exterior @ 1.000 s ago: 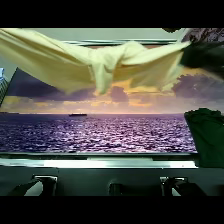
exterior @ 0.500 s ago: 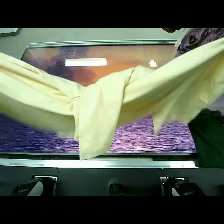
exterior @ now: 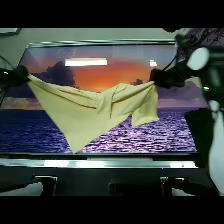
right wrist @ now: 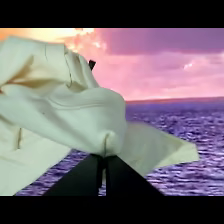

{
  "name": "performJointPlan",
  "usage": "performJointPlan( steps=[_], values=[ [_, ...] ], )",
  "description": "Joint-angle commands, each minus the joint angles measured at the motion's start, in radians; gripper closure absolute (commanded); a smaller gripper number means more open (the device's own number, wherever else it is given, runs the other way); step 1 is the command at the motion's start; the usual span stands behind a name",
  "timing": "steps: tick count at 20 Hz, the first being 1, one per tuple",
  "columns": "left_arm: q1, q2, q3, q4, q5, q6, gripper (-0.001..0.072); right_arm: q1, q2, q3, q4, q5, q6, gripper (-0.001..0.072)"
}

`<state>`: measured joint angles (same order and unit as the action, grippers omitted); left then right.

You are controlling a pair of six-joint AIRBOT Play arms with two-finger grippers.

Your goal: Fold the clothes and pants, and hang the long-sleeved shirts on hangers.

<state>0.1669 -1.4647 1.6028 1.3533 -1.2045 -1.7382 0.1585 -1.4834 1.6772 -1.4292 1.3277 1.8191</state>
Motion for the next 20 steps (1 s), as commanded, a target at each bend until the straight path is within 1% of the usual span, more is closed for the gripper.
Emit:
performJointPlan(
  steps=[1,4,5,6,7,8,9,11,12,13,15,16,17,18,20],
  values=[
    [-0.049,-0.237,-0.020,-0.032,0.005,-0.090,0.0695,0.001,-0.237,0.001,0.089,-0.078,0.007,0.0686],
    [-0.063,-0.286,-0.018,-0.074,0.006,-0.095,0.0691,0.001,-0.288,0.001,0.110,-0.123,0.006,0.0686],
    [-0.058,-0.277,-0.011,-0.073,-0.011,-0.084,0.0656,0.001,-0.286,0.003,0.105,-0.127,0.006,0.0686],
    [-0.048,-0.258,-0.005,-0.074,-0.027,-0.053,0.0546,0.001,-0.281,0.004,0.097,-0.126,0.005,0.0686],
    [-0.033,-0.224,-0.002,-0.066,-0.047,-0.027,0.0377,0.001,-0.274,0.004,0.081,-0.122,-0.002,0.0686],
    [-0.013,-0.186,-0.001,-0.053,-0.072,-0.015,0.0303,0.001,-0.264,0.004,0.067,-0.113,-0.002,0.0686],
    [0.013,-0.142,-0.001,-0.040,-0.113,-0.015,0.0299,0.001,-0.253,0.004,0.054,-0.104,-0.002,0.0686],
    [0.065,-0.045,-0.039,-0.038,-0.215,0.014,0.0300,0.001,-0.229,0.004,0.010,-0.085,-0.002,0.0686],
    [0.087,0.020,-0.105,-0.021,-0.250,0.014,0.0300,0.001,-0.217,0.004,-0.013,-0.073,-0.002,0.0686],
    [0.103,0.093,-0.203,0.000,-0.255,0.013,0.0300,0.001,-0.206,0.004,-0.031,-0.056,-0.002,0.0686],
    [0.129,0.269,-0.487,-0.021,-0.198,0.011,0.0300,0.001,-0.191,0.004,-0.034,-0.019,-0.027,0.0686],
    [0.140,0.357,-0.646,-0.080,-0.160,0.029,0.0292,0.001,-0.189,0.004,-0.034,0.002,-0.044,0.0686],
    [0.149,0.432,-0.795,-0.171,-0.121,0.071,0.0136,0.001,-0.189,0.004,-0.031,0.027,-0.054,0.0686],
    [0.151,0.486,-0.919,-0.258,-0.084,0.104,0.0008,0.001,-0.189,0.004,-0.031,0.045,-0.054,0.0686],
    [0.148,0.561,-1.122,-0.418,-0.003,0.156,0.0022,0.001,-0.189,0.004,-0.031,0.077,-0.054,0.0686]
  ],
)
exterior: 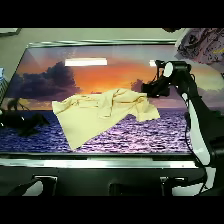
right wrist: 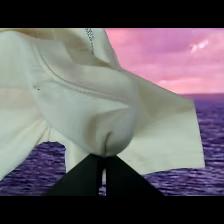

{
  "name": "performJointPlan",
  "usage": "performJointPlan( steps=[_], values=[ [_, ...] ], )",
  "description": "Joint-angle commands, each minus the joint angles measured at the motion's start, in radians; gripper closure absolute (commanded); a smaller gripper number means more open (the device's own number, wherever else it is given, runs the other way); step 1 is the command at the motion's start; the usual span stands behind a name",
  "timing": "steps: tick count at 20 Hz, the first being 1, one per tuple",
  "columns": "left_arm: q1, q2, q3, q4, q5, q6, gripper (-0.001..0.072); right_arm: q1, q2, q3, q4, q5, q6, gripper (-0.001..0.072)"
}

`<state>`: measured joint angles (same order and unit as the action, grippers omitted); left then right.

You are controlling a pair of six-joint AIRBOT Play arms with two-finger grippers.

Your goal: Fold the clothes and pants, and hang the long-sleeved shirts on hangers.

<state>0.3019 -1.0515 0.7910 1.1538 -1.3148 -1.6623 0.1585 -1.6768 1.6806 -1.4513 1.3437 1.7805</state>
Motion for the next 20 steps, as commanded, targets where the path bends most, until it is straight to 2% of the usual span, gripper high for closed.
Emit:
performJointPlan(
  steps=[1,4,10,17,18,19,20],
  values=[
    [0.012,0.164,-0.381,-0.289,0.142,0.109,0.0022,0.001,0.004,0.001,-0.008,0.072,-0.015,0.0686],
    [0.011,0.162,-0.509,-0.395,0.203,0.176,0.0023,0.001,0.004,0.000,-0.008,0.093,-0.014,0.0686],
    [0.008,0.133,-0.540,-0.496,0.249,0.272,0.0023,0.001,0.004,0.001,0.013,0.106,0.002,0.0686],
    [-0.146,0.016,-0.540,-0.524,0.371,0.275,0.0035,0.001,0.009,0.001,0.068,0.135,0.023,0.0685],
    [-0.170,-0.002,-0.539,-0.531,0.388,0.275,0.0143,0.001,0.013,0.001,0.068,0.137,0.023,0.0685],
    [-0.185,-0.014,-0.539,-0.534,0.401,0.275,0.0372,0.001,0.015,0.001,0.068,0.140,0.023,0.0685],
    [-0.195,-0.021,-0.539,-0.538,0.412,0.275,0.0643,0.001,0.019,0.001,0.068,0.144,0.023,0.0685]
  ],
)
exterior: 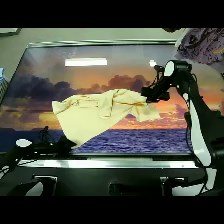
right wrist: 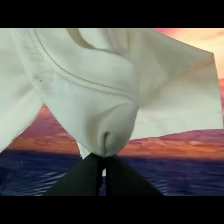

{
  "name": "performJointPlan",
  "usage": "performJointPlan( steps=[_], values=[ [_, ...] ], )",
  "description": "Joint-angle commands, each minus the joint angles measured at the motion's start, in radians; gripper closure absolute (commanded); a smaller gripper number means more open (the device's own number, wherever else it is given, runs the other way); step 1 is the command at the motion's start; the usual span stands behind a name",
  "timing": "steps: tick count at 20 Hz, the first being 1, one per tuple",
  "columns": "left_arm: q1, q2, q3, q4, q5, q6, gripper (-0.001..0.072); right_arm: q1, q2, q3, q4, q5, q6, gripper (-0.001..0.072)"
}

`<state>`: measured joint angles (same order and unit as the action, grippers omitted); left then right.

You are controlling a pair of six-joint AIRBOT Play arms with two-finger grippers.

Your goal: Fold the clothes and pants, and hang the long-sleeved shirts on hangers.

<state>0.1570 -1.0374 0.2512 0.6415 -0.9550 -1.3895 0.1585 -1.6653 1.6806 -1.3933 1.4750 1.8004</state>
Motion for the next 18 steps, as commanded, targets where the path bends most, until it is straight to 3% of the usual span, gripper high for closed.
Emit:
performJointPlan(
  steps=[1,4,6,10,12,15,18],
  values=[
    [-0.056,-0.035,0.006,-0.032,0.055,0.002,0.0694,0.001,0.010,0.001,0.010,0.019,0.003,0.0685],
    [-0.057,-0.027,0.096,-0.033,0.016,0.002,0.0697,0.001,0.036,0.001,0.011,0.041,0.003,0.0686],
    [-0.056,-0.014,0.246,0.010,-0.014,-0.013,0.0698,0.001,0.094,0.001,-0.005,-0.019,-0.009,0.0687],
    [-0.057,-0.006,0.774,0.360,-0.112,-0.145,0.0698,0.001,0.306,0.048,-0.153,-0.311,0.021,0.0687],
    [-0.057,-0.004,1.085,0.552,-0.183,-0.202,0.0698,0.001,0.407,0.109,-0.238,-0.379,0.054,0.0687],
    [-0.057,0.021,1.484,0.739,-0.249,-0.245,0.0698,0.001,0.552,0.189,-0.340,-0.330,0.067,0.0687],
    [-0.057,0.092,1.711,0.881,-0.277,-0.343,0.0697,0.001,0.710,0.200,-0.354,-0.257,0.066,0.0686]
  ],
)
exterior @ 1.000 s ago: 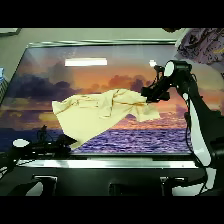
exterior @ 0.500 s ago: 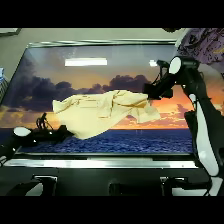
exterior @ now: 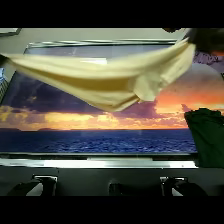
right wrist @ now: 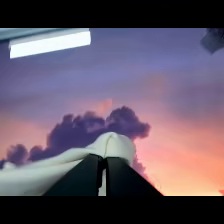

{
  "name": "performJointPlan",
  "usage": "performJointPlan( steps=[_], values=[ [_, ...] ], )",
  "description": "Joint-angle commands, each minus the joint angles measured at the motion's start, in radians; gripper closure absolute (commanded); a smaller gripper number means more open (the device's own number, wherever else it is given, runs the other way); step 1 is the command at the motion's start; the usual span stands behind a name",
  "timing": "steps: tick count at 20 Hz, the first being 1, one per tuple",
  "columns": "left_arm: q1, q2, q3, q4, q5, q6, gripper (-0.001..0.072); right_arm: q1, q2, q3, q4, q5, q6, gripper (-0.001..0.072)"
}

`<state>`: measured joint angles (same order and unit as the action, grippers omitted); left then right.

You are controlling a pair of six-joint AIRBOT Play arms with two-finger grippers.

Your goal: Fold the clothes and pants, and hang the long-sleeved shirts on hangers.

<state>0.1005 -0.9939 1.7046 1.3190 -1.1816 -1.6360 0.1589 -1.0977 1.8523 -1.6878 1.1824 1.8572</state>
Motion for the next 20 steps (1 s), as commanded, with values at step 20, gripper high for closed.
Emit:
performJointPlan(
  steps=[20],
  values=[
    [-0.007,-0.372,0.021,0.315,-0.145,-0.126,0.0697,0.001,-0.324,0.016,0.067,0.151,0.130,0.0685]
  ],
)
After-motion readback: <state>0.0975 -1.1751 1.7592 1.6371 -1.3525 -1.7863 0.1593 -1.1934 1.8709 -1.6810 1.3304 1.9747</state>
